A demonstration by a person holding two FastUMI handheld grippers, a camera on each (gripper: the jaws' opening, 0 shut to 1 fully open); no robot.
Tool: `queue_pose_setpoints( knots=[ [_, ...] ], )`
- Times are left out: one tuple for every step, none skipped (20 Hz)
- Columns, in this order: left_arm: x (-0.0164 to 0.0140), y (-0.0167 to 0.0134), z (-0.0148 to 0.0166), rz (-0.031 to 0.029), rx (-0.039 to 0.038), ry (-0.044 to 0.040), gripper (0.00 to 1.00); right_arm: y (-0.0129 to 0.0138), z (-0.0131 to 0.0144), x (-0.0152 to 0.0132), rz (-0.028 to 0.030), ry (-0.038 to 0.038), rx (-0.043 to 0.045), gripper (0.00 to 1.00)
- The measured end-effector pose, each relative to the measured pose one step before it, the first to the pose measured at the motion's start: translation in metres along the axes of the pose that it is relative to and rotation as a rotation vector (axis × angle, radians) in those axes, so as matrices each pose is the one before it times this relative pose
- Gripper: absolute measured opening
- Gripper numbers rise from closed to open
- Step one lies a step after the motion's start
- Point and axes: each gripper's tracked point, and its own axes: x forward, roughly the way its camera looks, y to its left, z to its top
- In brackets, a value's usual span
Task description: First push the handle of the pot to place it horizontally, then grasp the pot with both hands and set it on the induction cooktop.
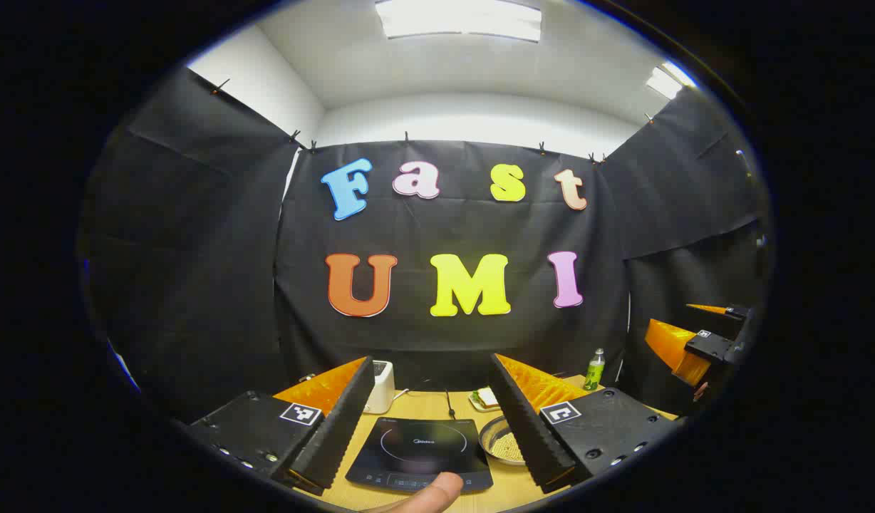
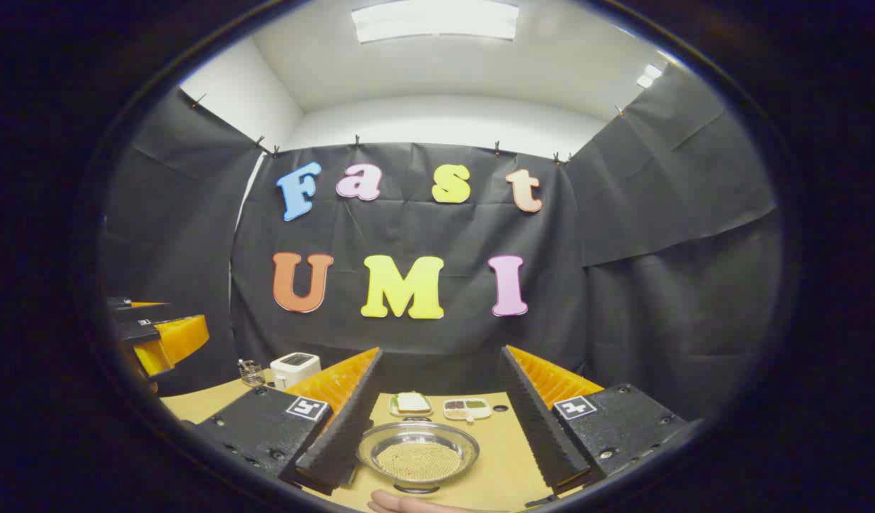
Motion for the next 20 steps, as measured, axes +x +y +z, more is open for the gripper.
queue_pose_setpoints(
  knots=[
    [0.0001, 0.00139, -0.00019, 0.00231, 0.00584, 0.00073, 0.96, 0.00168, 0.0004, -0.00098, 0.00317, -0.00296, -0.00316, 0.96],
    [-0.00165, -0.00044, -0.00166, -0.00412, 0.0056, 0.00156, 0.95, 0.00046, 0.00082, -0.0011, -0.00003, -0.00221, -0.00227, 0.97],
    [-0.00177, -0.00286, 0.00085, -0.01463, 0.00084, -0.00379, 0.95, 0.00057, 0.00084, 0.00013, 0.00035, -0.00101, -0.00264, 0.96],
    [-0.00053, -0.005, 0.00135, -0.02001, -0.00129, -0.00513, 0.95, -0.00064, -0.00052, -0.00157, -0.00203, 0.00034, -0.0016, 0.97],
    [-0.00012, -0.00444, -0.00156, -0.01769, -0.00464, 0.00263, 0.95, -0.00062, -0.00051, 0.00028, -0.0019, 0.00212, -0.00014, 0.97],
    [-0.00108, -0.00177, -0.00159, -0.00815, -0.00207, 0.00519, 0.95, -0.00089, -0.00131, 0.0015, -0.00135, 0.00333, 0.00279, 0.97],
    [-0.00118, -0.00122, -0.00016, -0.00149, 0.00338, -0.00052, 0.95, -0.00164, -0.0018, 0.0019, -0.00191, 0.00512, 0.00361, 0.97],
    [-0.0007, 0.00054, 0.00038, 0.00239, 0.00538, -0.00039, 0.95, -0.00094, -0.00233, 0.0018, -0.00212, 0.00708, 0.0027, 1.0],
    [-0.00018, -0.00022, 0.00012, 0.00556, 0.0041, -0.00095, 0.95, -0.00127, -0.00272, 0.00092, -0.00099, 0.00852, -0.00003, 0.97],
    [-0.00064, 0.00039, -0.00093, 0.00228, 0.0062, -0.00054, 0.95, -0.00161, -0.00229, 0.00139, -0.00108, 0.00856, -0.00057, 0.97],
    [0.00027, -0.00112, -0.00187, 0.00008, 0.00173, 0.00249, 0.95, -0.00196, -0.00273, 0.00139, -0.00164, 0.01015, 0.00286, 0.97],
    [0.00011, -0.00252, -0.002, -0.00257, -0.00103, 0.001, 0.95, -0.00164, -0.00214, 0.00239, -0.00023, 0.00663, 0.00364, 0.97],
    [0.0, -0.00048, -0.00091, -0.00133, -0.00148, 0.00113, 0.95, -0.00065, -0.00219, 0.00202, -0.00174, 0.00679, 0.00514, 1.0],
    [-0.0004, 0.00055, -0.00098, 0.0005, -0.00018, 0.00359, 0.95, -0.00138, -0.00238, 0.00176, -0.0027, 0.00616, 0.00508, 0.97],
    [0.00076, -0.00009, -0.00108, 0.00053, 0.00071, 0.00121, 0.94, -0.00121, -0.00237, 0.00201, -0.00307, 0.00662, 0.00562, 0.97],
    [-0.00045, -0.00006, -0.00146, -0.00005, 0.00118, 0.0024, 0.94, -0.00165, -0.00396, 0.00371, -0.00398, 0.00901, 0.00652, 0.95],
    [-0.00056, 0.00041, -0.00067, 0.00095, -0.00017, 0.0027, 0.94, -0.00167, -0.00332, 0.00366, -0.00607, 0.01239, 0.00715, 0.93],
    [-0.0012, 0.00039, -0.00227, 0.00175, -0.00112, 0.00248, 0.94, 0.00198, -0.00504, 0.0029, 0.00541, 0.01405, 0.00451, 0.88],
    [0.00003, 0.00033, -0.00076, 0.00051, -0.00155, -0.00026, 0.95, 0.0034, -0.00313, 0.00327, 0.00998, 0.01432, 0.00231, 0.82],
    [-0.00102, 0.00099, -0.00007, 0.00139, -0.00237, -0.00117, 0.94, 0.00121, -0.00648, 0.00404, 0.00601, 0.01789, 0.00053, 0.76]
  ],
)
